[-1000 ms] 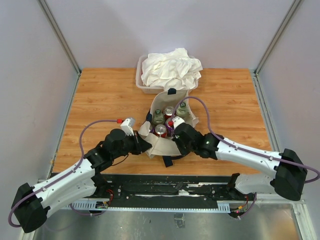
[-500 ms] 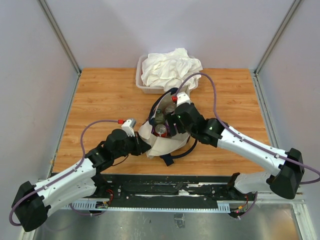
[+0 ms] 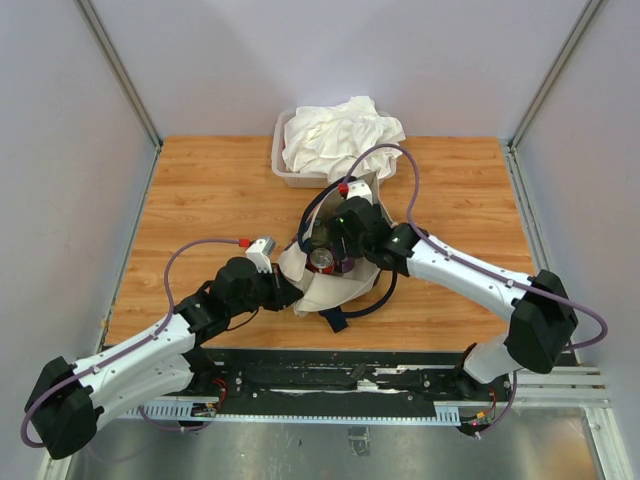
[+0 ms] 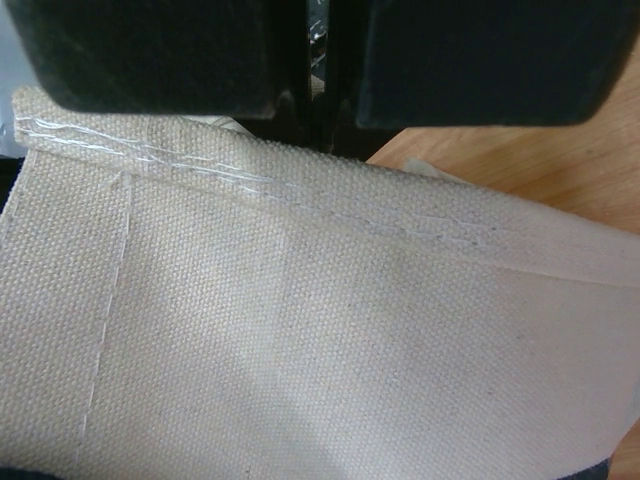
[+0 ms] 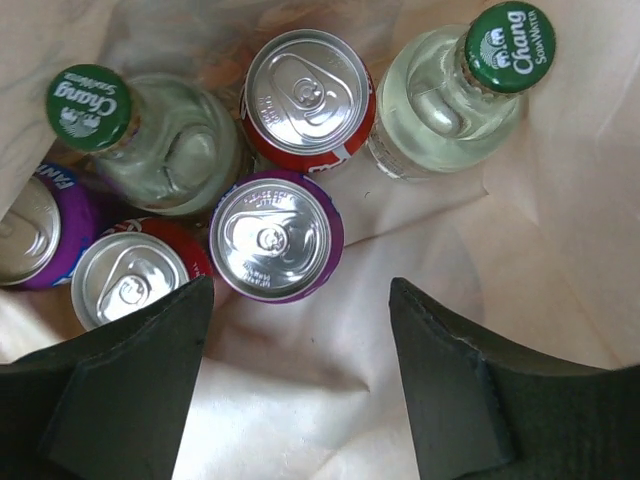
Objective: Take the beverage out of the canvas bag
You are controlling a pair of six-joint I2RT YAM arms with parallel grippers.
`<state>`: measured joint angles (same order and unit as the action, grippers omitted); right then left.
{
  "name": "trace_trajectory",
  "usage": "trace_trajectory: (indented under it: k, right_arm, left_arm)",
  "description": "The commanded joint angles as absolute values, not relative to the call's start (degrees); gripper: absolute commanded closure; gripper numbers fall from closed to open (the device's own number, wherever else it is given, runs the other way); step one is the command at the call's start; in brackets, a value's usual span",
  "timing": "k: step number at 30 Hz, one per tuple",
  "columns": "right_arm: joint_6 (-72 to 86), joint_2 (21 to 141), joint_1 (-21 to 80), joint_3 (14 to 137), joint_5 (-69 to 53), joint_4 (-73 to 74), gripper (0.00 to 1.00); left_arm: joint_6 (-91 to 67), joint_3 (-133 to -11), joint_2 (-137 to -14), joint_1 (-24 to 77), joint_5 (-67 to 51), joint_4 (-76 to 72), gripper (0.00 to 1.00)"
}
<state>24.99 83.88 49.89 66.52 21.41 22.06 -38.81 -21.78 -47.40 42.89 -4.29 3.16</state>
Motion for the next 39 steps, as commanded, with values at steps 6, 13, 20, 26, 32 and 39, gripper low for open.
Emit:
trace_trajectory:
  k: [6,13,20,26,32,39]
  right_arm:
    - [27.92,87.93,47.91,68.07,18.55,18.59,0.29]
    - [28.54,89.56,47.9,68.39,17.23,17.27,0.26]
    - [29.66,91.24,47.79,67.02,20.82,16.38,0.27]
    - [29.73,92.41,46.87,65.99,20.64,14.52,0.28]
    - [29.72,95.74,46.67,67.28,18.77,15.26,0.28]
    - [30.63,97.74,46.37,66.63,18.26,16.6,0.29]
  left_arm:
    - [-37.36,-19.62,-48.49,42.81,-4.07,11.69,1.0]
    - [-37.35,-19.64,-48.14,42.85,-4.07,12.13,1.0]
    - [-37.26,-19.4,-48.25,42.83,-4.79,11.73,0.99]
    - [-37.35,-19.16,-48.15,42.86,-4.53,11.78,0.99]
    - [-36.93,-19.27,-48.25,42.82,-4.47,11.69,1.0]
    - [-36.74,-19.17,-48.48,42.86,-4.34,11.6,1.0]
